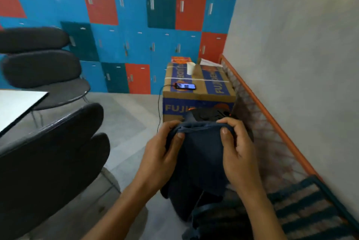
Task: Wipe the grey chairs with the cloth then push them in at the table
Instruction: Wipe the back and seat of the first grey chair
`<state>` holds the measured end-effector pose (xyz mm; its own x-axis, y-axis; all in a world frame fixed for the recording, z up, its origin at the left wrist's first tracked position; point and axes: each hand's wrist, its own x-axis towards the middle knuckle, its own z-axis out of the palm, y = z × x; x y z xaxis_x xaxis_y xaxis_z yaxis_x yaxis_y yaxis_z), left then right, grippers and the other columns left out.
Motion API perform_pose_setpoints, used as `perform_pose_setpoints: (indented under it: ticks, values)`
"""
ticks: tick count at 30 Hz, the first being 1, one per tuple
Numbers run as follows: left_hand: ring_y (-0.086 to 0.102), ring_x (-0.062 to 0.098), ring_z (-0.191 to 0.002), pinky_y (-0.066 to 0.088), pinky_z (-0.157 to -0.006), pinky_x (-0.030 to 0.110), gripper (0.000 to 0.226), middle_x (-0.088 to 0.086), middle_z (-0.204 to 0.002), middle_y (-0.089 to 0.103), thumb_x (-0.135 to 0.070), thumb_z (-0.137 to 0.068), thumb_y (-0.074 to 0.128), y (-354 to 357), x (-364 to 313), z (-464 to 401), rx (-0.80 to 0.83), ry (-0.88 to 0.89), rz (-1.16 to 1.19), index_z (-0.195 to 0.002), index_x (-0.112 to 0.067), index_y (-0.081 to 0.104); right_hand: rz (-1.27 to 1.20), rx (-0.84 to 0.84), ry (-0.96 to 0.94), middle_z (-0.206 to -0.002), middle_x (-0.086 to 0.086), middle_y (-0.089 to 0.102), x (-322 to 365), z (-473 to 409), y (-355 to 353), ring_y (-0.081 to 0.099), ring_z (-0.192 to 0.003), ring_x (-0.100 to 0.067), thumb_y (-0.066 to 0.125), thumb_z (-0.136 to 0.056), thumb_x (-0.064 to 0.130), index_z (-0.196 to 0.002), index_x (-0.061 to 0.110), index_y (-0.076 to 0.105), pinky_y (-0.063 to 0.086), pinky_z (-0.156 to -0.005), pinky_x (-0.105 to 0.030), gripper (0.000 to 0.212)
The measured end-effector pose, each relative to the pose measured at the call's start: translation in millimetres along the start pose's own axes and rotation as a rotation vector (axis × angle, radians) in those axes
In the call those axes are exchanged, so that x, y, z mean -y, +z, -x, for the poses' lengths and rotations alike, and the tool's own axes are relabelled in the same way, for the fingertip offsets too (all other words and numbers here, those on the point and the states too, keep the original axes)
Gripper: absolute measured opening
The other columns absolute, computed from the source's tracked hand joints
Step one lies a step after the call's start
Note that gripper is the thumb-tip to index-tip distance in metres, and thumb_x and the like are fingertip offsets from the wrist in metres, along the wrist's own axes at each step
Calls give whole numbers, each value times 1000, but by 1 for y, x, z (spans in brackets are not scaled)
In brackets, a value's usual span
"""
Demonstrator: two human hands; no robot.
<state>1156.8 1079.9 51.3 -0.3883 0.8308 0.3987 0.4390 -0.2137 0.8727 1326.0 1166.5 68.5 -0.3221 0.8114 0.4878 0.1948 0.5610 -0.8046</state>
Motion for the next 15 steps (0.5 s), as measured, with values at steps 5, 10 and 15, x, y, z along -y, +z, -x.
perform_pose_setpoints:
  ticks: [5, 10, 15]
  values:
    - [64, -4, -108, 54, -90, 22, 21, -28, -113, 67, -35, -103, 51, -83, 11, 41, -181, -88, -58, -123, -36, 58, -64, 113, -39, -105, 20, 64, 38, 17, 84, 61, -101, 1, 47, -106, 18, -114, 26, 60, 44, -81, -9, 17]
    - [65, -1, -108, 56, -92, 33, 25, -22, -113, 69, -43, -101, 51, -175, 23, 95, -335, -134, -162, -124, -36, 59, -120, 241, -77, -106, 13, 65, 91, 55, 163, 61, -102, 2, 48, -106, 17, -113, 22, 61, 42, -81, -5, 16]
    - [65, -1, -108, 55, -90, 26, 22, -24, -112, 69, -38, -103, 53, -260, 31, 155, -436, -176, -219, -124, -36, 60, -201, 337, -85, -103, 17, 64, 147, 105, 239, 59, -99, 10, 47, -105, 13, -111, 20, 59, 42, -77, -2, 15]
